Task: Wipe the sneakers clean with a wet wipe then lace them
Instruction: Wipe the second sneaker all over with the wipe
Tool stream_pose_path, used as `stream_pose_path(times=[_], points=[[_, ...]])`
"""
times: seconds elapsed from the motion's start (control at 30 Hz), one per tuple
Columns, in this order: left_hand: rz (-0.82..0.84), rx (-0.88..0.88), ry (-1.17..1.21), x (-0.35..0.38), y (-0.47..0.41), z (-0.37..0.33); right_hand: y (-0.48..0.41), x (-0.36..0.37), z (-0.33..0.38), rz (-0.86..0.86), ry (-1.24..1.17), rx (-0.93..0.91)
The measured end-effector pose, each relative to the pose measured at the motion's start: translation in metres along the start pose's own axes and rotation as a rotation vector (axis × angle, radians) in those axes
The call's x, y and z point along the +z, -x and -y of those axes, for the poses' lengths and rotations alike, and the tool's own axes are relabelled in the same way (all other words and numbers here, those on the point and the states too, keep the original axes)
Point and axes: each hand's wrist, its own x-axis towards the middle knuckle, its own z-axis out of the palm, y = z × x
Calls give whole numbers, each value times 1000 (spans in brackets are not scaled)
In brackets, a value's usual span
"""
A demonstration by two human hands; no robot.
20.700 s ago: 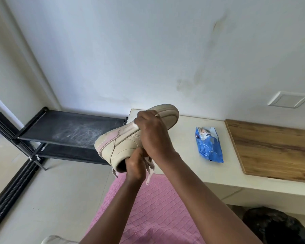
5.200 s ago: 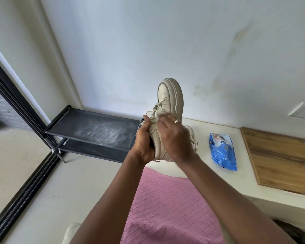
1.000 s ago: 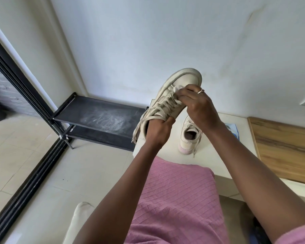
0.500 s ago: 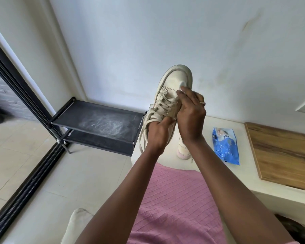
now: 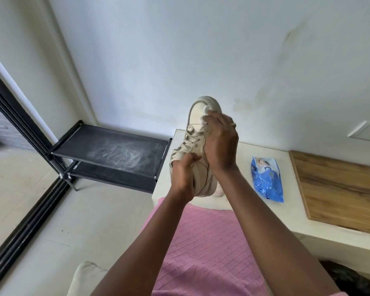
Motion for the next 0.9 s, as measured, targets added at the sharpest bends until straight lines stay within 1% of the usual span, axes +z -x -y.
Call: stream_pose_path(times=[0.07, 0.1, 0.17, 0.27, 0.37, 0.5, 0.6, 0.77, 0.9], points=[[43, -44, 135, -2, -5, -5, 21, 0, 6, 46, -25, 49], [94, -68, 195, -4, -6, -8, 32, -1, 12, 71, -16, 48], [143, -106, 251, -11, -9, -11, 49, -4, 23, 116, 21, 4], [117, -110, 233, -17, -7, -15, 49, -7, 22, 117, 9, -62], [169, -114, 226, -14, -1, -16, 25, -6, 15, 120, 51, -117], [147, -126, 168, -15, 4, -11, -26, 2, 2, 72, 100, -32], [149, -146, 168, -17, 9, -5, -45, 5, -5, 65, 70, 58], [141, -142, 213, -21, 8, -1, -28, -1, -8, -8, 72, -15], [112, -184, 262, -16, 4, 1, 5, -1, -6, 12, 74, -27]])
